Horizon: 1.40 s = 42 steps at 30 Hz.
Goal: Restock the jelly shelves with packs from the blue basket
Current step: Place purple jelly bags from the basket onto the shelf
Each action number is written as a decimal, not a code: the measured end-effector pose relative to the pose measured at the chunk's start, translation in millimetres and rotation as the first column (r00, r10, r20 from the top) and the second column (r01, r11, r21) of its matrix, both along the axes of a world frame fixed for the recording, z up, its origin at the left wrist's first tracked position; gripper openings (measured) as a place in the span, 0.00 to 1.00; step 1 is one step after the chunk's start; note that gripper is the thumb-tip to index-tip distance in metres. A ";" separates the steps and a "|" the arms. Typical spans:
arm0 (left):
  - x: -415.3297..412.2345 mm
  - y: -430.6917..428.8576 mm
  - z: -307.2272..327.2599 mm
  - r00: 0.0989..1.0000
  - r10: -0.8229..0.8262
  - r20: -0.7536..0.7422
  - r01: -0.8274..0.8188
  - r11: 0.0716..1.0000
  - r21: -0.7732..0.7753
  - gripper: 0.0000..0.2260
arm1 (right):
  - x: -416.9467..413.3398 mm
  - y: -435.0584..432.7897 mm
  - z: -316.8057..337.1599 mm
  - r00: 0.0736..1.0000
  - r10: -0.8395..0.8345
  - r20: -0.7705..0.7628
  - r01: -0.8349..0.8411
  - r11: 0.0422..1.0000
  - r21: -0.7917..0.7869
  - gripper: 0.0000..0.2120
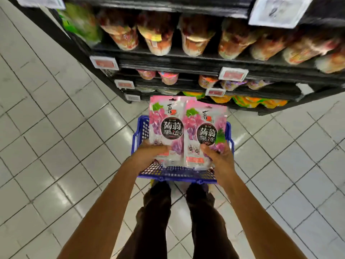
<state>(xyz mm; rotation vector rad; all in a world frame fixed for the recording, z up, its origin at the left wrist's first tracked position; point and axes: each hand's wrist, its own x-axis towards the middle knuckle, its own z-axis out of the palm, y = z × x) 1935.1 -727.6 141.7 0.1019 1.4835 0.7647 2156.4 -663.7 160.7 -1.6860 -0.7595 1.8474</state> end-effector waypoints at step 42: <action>-63.6 151.8 692.8 0.870 0.281 -0.404 0.345 0.236 0.908 0.27 | -14.7 164.9 678.0 0.952 0.171 -0.254 0.193 0.308 0.932 0.19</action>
